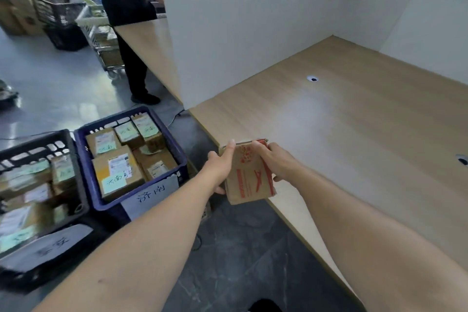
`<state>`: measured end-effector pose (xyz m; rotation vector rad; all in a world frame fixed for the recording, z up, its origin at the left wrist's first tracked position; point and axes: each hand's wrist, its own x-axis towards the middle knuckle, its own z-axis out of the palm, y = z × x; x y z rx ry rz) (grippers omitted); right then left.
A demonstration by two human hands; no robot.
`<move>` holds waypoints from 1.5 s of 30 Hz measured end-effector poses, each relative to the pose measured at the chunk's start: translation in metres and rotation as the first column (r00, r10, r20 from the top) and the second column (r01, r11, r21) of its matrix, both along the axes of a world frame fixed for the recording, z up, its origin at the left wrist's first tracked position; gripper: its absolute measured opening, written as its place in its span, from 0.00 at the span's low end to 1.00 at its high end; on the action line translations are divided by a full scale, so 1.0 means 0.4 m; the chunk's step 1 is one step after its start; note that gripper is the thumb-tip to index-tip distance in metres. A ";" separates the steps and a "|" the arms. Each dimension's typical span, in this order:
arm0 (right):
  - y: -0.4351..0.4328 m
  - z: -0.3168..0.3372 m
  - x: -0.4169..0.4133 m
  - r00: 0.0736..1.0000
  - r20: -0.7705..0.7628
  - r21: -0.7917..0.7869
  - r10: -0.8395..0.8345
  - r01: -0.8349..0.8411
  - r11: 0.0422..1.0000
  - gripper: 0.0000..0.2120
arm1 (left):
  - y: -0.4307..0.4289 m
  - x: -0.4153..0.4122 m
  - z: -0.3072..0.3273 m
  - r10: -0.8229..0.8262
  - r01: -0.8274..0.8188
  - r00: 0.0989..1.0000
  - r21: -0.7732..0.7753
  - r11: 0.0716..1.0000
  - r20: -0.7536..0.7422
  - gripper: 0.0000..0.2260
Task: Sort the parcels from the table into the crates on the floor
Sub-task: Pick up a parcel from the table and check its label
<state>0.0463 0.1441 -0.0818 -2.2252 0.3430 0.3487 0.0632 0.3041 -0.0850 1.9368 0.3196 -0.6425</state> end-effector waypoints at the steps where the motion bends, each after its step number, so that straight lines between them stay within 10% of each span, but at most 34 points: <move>1: 0.033 -0.001 0.010 1.000 0.006 0.004 0.020 -0.020 1.000 0.26 | 0.034 0.004 -0.003 0.024 -0.024 1.000 -0.001 1.000 0.004 0.39; 18: 0.450 -0.077 0.177 0.963 0.025 0.045 0.269 -0.270 0.962 0.15 | 0.481 0.028 -0.085 0.342 -0.344 0.939 -0.133 0.929 -0.037 0.28; 38: 0.683 -0.157 0.624 0.898 -0.169 0.138 0.406 -0.386 0.912 0.11 | 0.690 0.374 -0.127 0.500 -0.506 0.862 -0.105 0.856 -0.075 0.37; 45: 0.726 -0.189 0.735 0.835 -0.199 0.251 0.513 -0.463 0.850 0.38 | 0.735 0.473 -0.149 0.482 -0.487 0.873 -0.058 0.872 -0.076 0.42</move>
